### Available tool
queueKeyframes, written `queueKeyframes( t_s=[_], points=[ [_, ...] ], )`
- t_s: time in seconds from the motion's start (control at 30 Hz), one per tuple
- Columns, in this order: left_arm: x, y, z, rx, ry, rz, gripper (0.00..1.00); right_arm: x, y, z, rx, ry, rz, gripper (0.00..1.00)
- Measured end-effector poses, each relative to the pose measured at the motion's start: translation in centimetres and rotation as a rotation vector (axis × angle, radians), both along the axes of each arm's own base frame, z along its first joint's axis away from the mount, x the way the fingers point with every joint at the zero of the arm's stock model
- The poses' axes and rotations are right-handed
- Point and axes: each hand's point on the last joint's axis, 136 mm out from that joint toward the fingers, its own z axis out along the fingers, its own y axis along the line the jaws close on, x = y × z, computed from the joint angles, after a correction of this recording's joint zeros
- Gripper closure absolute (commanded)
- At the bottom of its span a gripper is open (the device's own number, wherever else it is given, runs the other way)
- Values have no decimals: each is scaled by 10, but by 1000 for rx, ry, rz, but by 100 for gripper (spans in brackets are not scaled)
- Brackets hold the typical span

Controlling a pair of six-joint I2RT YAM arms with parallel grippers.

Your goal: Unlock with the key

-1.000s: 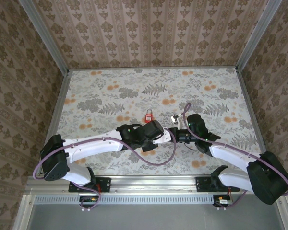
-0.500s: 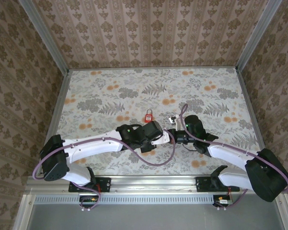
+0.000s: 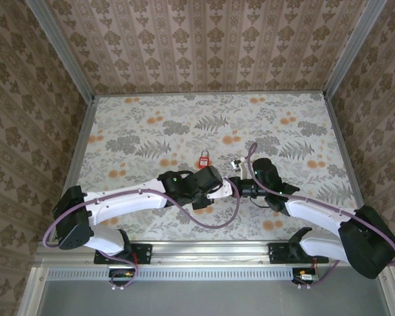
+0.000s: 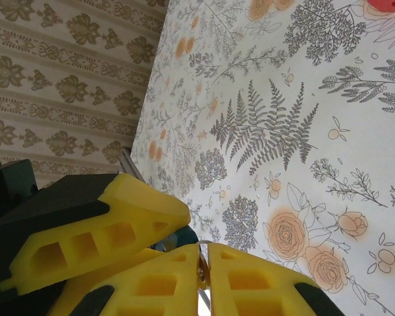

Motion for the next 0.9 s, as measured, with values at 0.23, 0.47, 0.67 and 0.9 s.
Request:
queueKeyframes(
  t_s=[0.23, 0.47, 0.67, 0.9],
  points=[
    [1, -2, 13, -50, -19, 0, 83, 2, -1, 15, 5, -25, -14, 85],
    [2, -3, 15, -68, -28, 2, 83, 3, -1, 17, 10, -28, -15, 84],
    [2, -3, 19, -90, -37, 3, 83, 5, -1, 20, 18, -27, -20, 88],
    [5, -2, 24, -111, -68, 3, 83, 6, -1, 26, 31, -32, -21, 92]
  ],
)
